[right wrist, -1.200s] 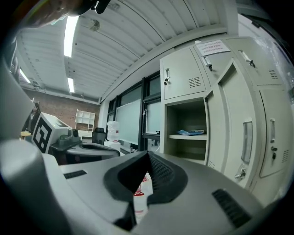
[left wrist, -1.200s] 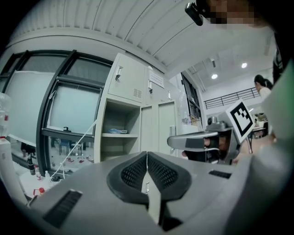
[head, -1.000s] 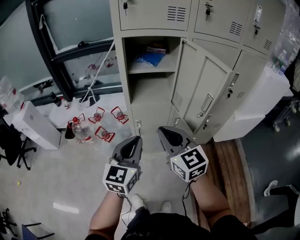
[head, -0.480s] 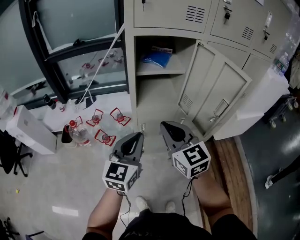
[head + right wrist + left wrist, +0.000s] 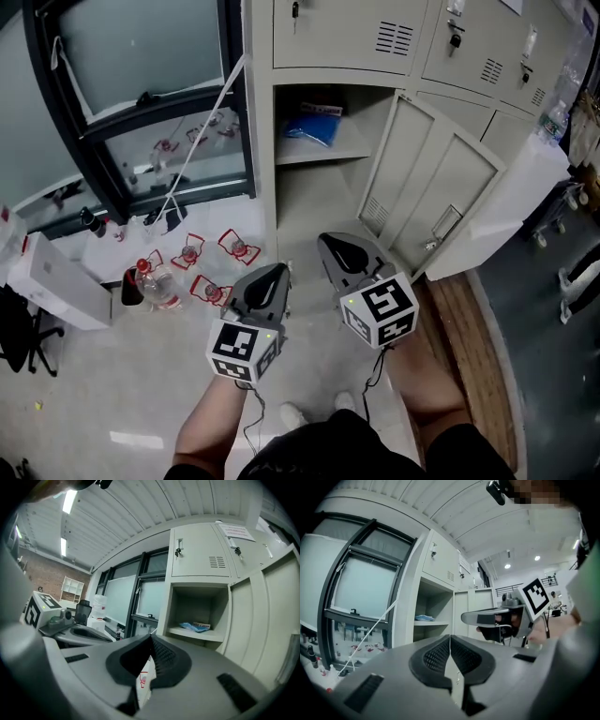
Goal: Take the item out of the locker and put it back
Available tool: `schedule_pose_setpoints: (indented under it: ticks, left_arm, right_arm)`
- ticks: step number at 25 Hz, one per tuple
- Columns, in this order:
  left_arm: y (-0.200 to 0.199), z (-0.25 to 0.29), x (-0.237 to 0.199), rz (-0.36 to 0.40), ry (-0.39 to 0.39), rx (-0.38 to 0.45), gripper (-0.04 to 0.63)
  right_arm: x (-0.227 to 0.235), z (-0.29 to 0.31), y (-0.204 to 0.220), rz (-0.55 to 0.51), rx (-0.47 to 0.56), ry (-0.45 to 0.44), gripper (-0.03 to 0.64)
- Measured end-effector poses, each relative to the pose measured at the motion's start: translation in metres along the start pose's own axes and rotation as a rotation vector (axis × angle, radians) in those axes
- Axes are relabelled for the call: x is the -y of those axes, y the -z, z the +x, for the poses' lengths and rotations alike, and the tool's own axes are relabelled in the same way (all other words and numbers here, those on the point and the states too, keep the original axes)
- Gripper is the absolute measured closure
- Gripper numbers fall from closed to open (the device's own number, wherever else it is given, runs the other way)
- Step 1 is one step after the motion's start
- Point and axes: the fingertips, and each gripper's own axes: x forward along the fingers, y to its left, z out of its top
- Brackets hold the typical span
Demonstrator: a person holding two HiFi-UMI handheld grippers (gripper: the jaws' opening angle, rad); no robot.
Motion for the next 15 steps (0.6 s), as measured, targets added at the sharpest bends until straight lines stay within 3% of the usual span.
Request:
schedule_pose_setpoints:
  ticks: [13,15]
  left_arm:
    - [-0.013,0.033,-0.004,0.035,0.012,0.007,0.588]
    - [-0.016,0.043,-0.008,0.036,0.005,0.01,0.588]
  right_arm:
    - [0.044,0.03,-0.016,-0.05,-0.001,-0.001,0.614]
    - [0.054,0.04,-0.018,-0.052,0.0,-0.009,0.584]
